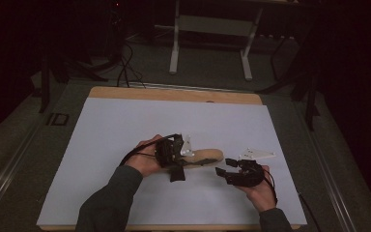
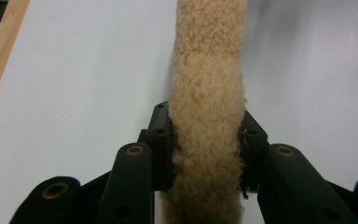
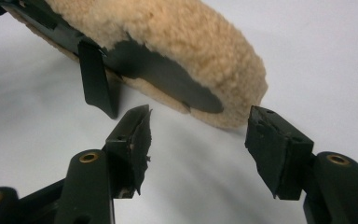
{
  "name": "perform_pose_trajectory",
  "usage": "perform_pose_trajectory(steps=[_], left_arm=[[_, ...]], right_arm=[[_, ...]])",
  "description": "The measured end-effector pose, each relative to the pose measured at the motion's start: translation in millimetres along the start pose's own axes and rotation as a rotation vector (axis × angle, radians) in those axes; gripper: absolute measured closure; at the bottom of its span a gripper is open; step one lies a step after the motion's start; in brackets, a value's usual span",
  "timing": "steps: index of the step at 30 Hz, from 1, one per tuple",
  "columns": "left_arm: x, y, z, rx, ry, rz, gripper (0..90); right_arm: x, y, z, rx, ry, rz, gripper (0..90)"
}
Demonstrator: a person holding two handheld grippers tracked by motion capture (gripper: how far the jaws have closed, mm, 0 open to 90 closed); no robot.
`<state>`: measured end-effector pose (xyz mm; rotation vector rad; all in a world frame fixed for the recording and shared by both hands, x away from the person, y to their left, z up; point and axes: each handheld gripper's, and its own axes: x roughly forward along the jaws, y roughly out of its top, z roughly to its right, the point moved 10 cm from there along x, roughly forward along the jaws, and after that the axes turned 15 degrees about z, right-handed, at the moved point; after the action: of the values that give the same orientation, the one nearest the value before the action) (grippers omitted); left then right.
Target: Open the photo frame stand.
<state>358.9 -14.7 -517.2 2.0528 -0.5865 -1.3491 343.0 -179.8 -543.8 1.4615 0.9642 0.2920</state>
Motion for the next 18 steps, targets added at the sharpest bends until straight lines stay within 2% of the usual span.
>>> perform_pose_trajectory(steps=[7,10,18], left_arm=[[0.7,-0.5,1.5,0.005,0.017,0.005,66.4],[0.8,-0.7,2.0,0.012,0.021,0.0,66.2],[2.0,-1.9,2.8,-0.015,0.02,-0.003,63.5]], right_arm=[[-5.5,-5.2,5.4,0.034,-0.013,0.02,40.0],[-8.0,-6.0,6.1,0.034,-0.018,0.025,39.9],[-8.0,-13.4,9.0,0.035,-0.031,0.015,40.0]])
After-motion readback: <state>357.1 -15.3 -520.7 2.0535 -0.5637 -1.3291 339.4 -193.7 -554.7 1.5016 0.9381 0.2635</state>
